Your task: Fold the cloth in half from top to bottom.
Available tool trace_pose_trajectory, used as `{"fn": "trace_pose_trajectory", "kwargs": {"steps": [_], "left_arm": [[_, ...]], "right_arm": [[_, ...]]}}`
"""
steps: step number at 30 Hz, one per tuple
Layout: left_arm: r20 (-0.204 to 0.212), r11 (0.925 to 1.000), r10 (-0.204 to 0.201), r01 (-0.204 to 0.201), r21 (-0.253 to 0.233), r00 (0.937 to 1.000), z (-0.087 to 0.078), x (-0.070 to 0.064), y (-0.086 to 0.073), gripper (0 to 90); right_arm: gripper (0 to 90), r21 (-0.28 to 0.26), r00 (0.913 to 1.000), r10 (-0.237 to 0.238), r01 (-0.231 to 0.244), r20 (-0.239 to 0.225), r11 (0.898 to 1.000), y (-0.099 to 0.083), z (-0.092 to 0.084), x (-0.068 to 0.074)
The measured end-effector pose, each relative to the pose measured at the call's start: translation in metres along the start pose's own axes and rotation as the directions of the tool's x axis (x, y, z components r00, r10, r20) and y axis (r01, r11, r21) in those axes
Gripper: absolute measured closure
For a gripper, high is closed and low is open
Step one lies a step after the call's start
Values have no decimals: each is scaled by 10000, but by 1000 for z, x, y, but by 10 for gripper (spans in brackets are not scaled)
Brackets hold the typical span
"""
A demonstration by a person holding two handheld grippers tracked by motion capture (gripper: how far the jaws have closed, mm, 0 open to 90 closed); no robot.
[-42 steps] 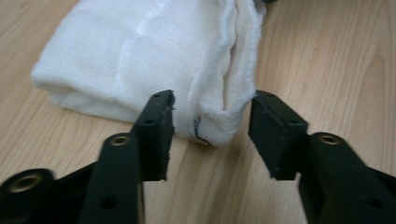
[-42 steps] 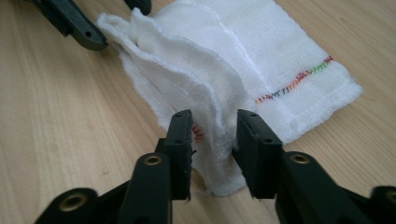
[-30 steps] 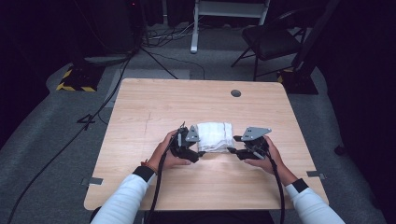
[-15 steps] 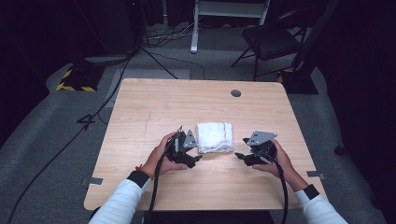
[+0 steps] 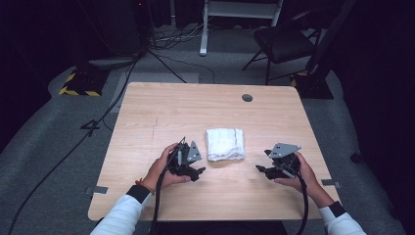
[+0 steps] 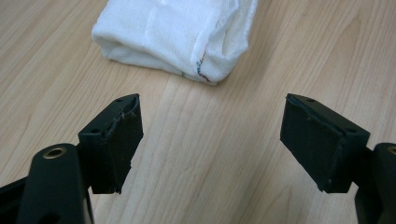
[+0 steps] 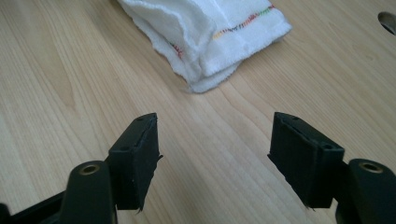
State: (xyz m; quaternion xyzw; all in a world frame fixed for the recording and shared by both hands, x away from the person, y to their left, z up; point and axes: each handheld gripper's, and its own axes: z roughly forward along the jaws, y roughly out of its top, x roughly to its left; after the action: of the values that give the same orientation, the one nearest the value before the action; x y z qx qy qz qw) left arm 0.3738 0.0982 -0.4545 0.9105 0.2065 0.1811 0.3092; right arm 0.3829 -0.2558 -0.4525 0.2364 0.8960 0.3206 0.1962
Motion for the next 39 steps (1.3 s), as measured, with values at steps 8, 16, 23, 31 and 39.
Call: {"fn": "trace_pose_trajectory", "kwargs": {"steps": [8, 16, 23, 31, 39], "left_arm": [[-303, 9996, -116, 124, 268, 9995, -8, 0, -13, 214], [-608, 9974, -256, 296, 656, 9978, -15, 1, -31, 212], [-1021, 9941, -57, 167, 1074, 9948, -23, -2, -50, 195], [-980, 9897, -630, 748, 1220, 9932, -34, 0, -76, 185], [-1221, 9792, -1675, 1795, 951, 9783, -44, 6, -101, 186]], "right_arm": [[332, 166, 9997, 142, -145, 188, 9998, -15, -7, -2], [312, 336, 9979, 366, -384, 531, 9987, -37, -16, -8], [309, 559, 9951, 633, -676, 755, 9961, -58, -27, -13], [301, 626, 9909, 1005, -1063, 893, 9924, -80, -37, -17], [288, 297, 9785, 1878, -1909, 849, 9812, -104, -46, -21]]}}
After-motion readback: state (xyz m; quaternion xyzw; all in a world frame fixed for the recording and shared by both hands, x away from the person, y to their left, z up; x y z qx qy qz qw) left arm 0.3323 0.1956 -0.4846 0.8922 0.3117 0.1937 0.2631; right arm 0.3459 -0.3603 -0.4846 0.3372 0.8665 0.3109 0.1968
